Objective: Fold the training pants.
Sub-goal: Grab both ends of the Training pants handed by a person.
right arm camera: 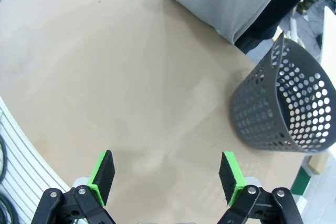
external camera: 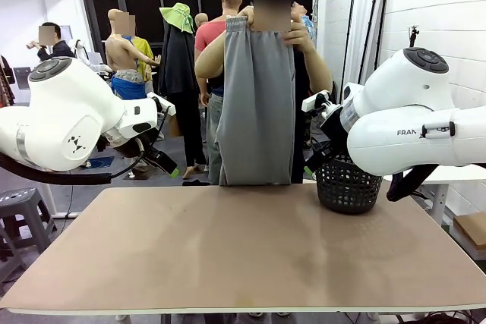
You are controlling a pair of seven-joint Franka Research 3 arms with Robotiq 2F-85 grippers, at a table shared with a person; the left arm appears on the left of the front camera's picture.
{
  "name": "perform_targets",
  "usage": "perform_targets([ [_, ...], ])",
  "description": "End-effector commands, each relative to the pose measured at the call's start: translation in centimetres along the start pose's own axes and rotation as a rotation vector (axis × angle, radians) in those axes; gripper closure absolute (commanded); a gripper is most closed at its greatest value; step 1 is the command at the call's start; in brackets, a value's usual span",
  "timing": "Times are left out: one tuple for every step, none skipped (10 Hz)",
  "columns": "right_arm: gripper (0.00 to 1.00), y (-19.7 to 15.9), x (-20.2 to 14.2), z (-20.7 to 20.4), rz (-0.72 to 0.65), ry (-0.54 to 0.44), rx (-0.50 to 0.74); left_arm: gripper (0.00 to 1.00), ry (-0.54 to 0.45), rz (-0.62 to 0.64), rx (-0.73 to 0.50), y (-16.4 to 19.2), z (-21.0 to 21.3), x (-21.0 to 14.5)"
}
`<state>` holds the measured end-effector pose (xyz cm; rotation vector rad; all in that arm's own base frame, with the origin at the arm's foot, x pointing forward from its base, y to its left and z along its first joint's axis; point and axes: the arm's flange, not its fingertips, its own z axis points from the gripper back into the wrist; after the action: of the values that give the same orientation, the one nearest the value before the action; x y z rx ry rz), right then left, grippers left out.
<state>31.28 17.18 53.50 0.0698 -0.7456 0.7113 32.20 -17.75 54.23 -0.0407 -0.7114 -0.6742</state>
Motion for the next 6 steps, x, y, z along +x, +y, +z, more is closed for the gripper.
perform_targets([
  [0.0, 0.02, 0.0, -0.01, -0.005, -0.002, 0.008, 0.0, -0.002, 0.0, 0.001, -0.01, 0.05, 0.03],
  [0.0, 0.02, 0.0, -0.01, -0.005, -0.002, 0.008, 0.0, -0.002, 0.0, 0.001, -0.01, 0.05, 0.03],
  [0.0, 0.02, 0.0, -0.01, -0.005, -0.002, 0.008, 0.0, -0.002, 0.0, 0.001, -0.01, 0.05, 0.03],
  [0.0, 0.02, 0.0, -0.01, -0.005, -0.002, 0.008, 0.0, -0.002, 0.0, 0.001, -0.01, 0.05, 0.03],
  [0.0, 0.02, 0.0, -0.01, -0.005, -0.002, 0.008, 0.0, -0.002, 0.0, 0.001, -0.01, 0.05, 0.03],
  [0.0, 0.02, 0.0, -0.01, -0.005, -0.002, 0.008, 0.0, -0.002, 0.0, 0.001, -0.01, 0.05, 0.03],
])
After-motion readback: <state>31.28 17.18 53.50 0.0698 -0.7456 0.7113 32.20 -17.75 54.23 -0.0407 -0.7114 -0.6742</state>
